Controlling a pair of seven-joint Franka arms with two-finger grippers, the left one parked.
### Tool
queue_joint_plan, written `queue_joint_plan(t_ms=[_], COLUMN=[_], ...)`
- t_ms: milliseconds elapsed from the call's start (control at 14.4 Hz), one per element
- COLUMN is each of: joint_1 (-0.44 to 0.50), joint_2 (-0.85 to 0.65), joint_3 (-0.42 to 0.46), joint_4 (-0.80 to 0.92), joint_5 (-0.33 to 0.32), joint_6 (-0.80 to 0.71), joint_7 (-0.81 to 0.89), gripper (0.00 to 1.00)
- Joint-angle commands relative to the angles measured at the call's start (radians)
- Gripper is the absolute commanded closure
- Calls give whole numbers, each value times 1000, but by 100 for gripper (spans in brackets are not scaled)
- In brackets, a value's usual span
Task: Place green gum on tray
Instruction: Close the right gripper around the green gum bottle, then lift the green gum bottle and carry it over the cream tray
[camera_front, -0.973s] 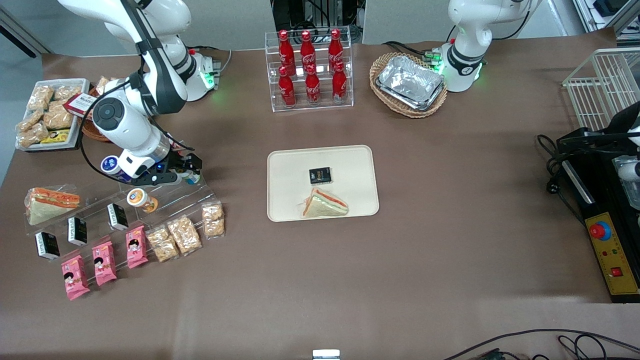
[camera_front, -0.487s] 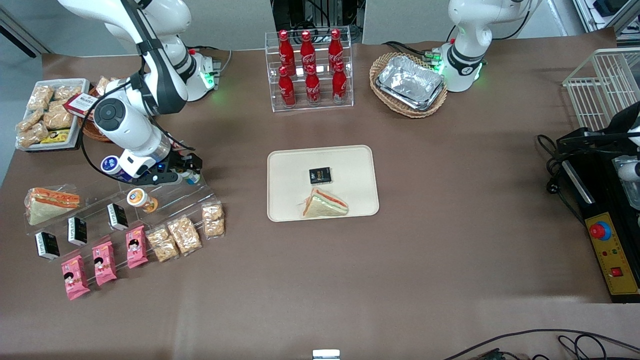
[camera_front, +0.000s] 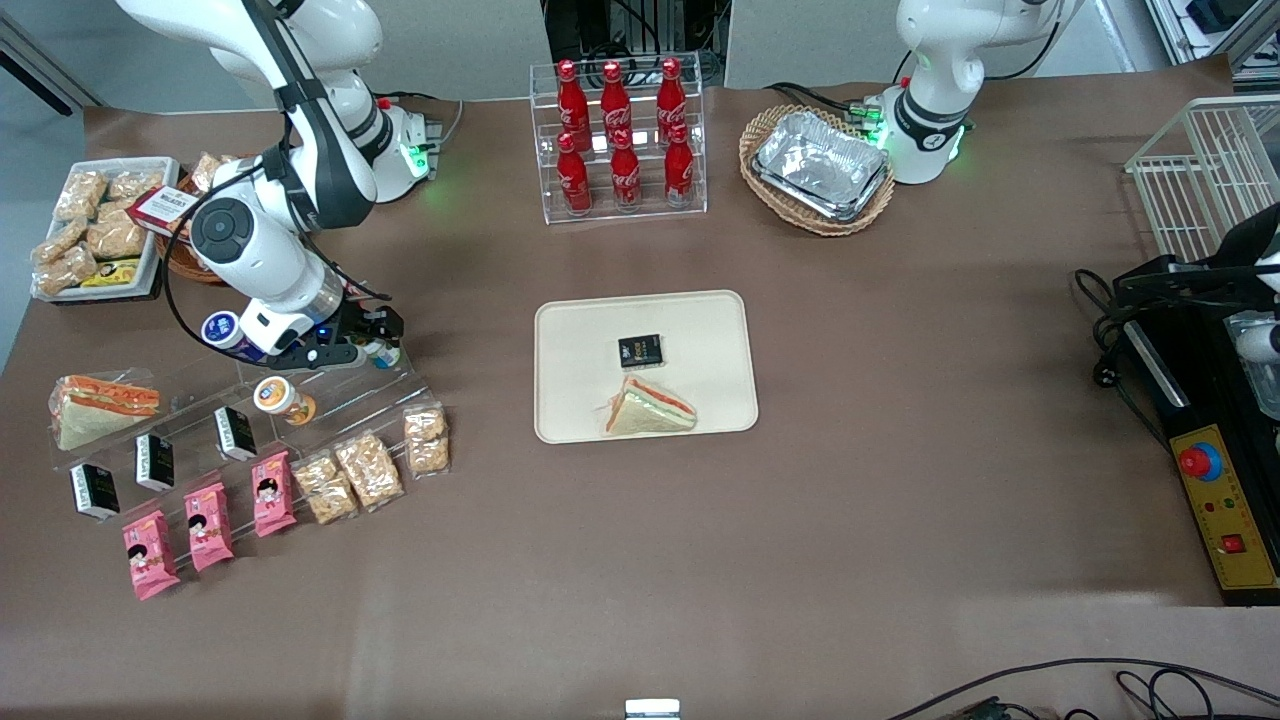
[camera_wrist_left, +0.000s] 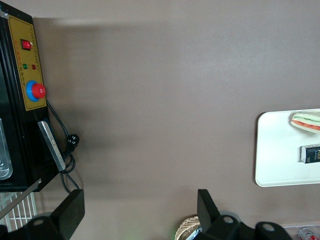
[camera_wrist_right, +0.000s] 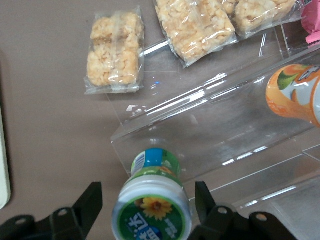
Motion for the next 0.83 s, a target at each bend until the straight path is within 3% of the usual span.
queue_joint_plan(t_ms=[0, 348, 417, 765], joint_1=[6, 6, 4, -5], joint_2=[5, 5, 5, -67], joint_3=[-4, -4, -4, -12], joint_4=[-6, -7, -7, 51], joint_5=[9, 9, 9, 9], joint_6=[20, 20, 20, -87], joint_7=[-5, -7, -7, -42], gripper=[38, 92, 99, 100])
